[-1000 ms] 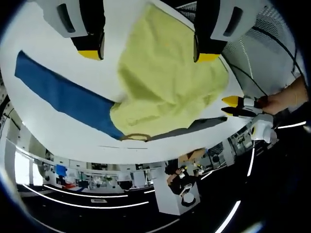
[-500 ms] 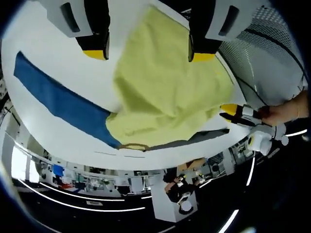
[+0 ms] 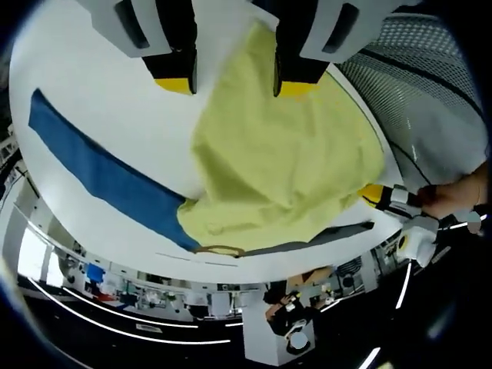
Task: Fold the garment on the visible template until the final outline fits inside the template.
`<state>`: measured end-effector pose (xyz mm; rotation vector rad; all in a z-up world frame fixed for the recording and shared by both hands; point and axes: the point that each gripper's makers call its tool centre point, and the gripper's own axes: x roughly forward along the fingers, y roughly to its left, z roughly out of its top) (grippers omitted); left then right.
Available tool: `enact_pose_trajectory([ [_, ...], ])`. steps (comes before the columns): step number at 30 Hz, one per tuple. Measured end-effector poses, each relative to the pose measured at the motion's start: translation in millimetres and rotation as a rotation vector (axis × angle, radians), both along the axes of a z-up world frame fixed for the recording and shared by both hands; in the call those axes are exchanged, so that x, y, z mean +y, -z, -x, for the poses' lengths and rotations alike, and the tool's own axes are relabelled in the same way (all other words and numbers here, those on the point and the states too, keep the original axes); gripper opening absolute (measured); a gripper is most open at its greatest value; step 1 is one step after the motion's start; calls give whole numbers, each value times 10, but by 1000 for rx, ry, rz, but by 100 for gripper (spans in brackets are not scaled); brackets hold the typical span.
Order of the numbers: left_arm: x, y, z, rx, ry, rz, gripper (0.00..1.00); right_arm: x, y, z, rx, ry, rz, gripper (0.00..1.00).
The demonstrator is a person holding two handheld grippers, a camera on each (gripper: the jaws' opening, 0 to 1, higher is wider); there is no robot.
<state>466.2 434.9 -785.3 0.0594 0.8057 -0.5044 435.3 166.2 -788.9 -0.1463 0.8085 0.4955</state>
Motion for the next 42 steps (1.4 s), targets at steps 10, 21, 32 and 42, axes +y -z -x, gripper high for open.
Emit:
enact_pose_trajectory([
  [10,2,-108,-6,-18,-15,-1,0,-18,-2,-1,-12,-23,58,10],
  [21,-126,-516,-73,-74,-23,23,0,-68,8,9,5,-5,51,0],
  [32,-543,-810,-336,-127,38,70,0,-49,7,3,6,-2,41,0],
  [42,-954,-685,-461,-129,117,49,0,-56,5,5,6,11,17,0],
])
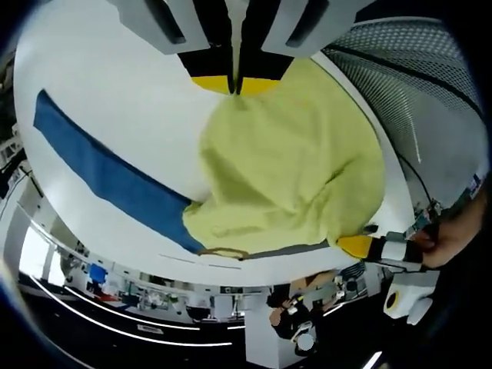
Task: Fold the garment on the visible template until the final outline fits inside the template.
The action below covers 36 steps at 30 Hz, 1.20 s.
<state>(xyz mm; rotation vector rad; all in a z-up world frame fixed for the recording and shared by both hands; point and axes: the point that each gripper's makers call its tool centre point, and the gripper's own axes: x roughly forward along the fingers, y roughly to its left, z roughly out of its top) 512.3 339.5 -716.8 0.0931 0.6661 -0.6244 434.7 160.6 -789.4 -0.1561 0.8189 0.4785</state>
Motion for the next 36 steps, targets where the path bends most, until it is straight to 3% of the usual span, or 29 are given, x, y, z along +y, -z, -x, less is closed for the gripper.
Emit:
enact_pose_trajectory([
  [13,-418,327,3,20,123,-83,0,-1,11,23,14,4,-14,0],
  [25,-456,558,-17,25,135,-121,7,-10,16,12,22,4,-5,0],
  [31,-469,570,-11,16,140,-115,12,-7,12,12,25,7,-13,0],
  [36,-514,412,-2,-36,158,-66,22,-4,13,15,35,11,-23,0],
])
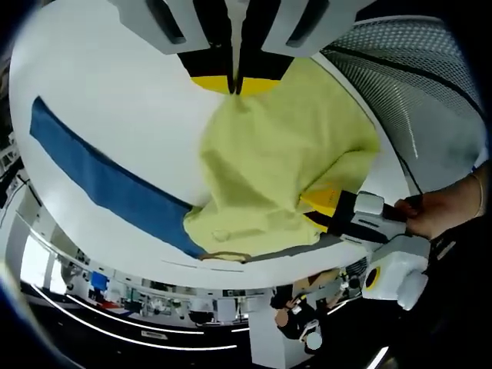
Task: Fold the garment on the visible template until the final outline fits inside the template.
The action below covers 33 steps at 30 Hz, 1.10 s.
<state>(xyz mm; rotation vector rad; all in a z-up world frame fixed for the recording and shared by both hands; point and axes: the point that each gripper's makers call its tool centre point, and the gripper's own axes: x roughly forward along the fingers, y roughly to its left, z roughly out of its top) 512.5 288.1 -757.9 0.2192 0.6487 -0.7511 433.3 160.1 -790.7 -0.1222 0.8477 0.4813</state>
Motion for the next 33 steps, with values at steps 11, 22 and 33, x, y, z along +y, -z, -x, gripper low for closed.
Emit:
enact_pose_trajectory([
  [11,215,-446,-21,-97,-14,77,33,84,-141,-48,-31,-15,-30,24],
  [22,551,-218,46,-38,-85,42,29,93,-163,-20,-17,-14,-41,30],
  [33,567,4,122,35,-93,53,16,56,-131,59,3,-8,-31,28],
])
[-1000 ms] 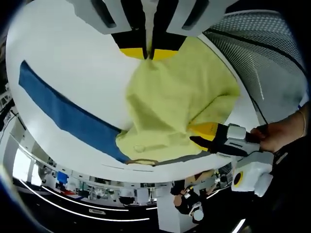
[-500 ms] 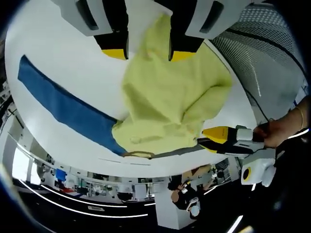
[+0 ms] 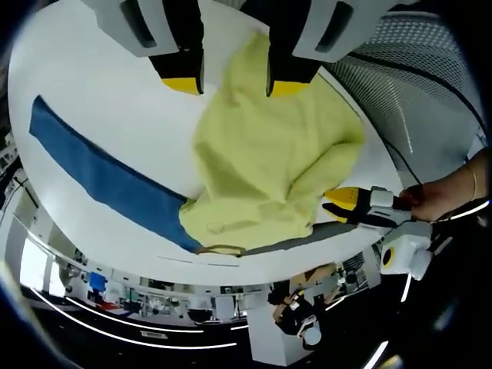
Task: Fold the garment on the visible template until the final outline fits inside the template.
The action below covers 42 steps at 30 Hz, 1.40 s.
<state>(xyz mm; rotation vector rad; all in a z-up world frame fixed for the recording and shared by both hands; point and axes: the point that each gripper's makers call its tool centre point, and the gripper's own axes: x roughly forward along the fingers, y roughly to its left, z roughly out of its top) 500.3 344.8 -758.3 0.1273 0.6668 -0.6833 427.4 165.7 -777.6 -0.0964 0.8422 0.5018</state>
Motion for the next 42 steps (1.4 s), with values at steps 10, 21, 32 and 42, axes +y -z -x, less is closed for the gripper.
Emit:
enact_pose_trajectory([
  [10,-60,115,-51,54,-5,36,5,9,64,49,20,-1,1,21],
  [21,-2,57,-67,31,-22,31,1,5,128,79,19,-11,47,11],
  [32,139,-131,-63,34,-71,62,1,-31,137,42,7,6,48,0],
  [42,469,-285,138,66,-159,101,1,-20,-21,0,-12,-3,27,0],
])
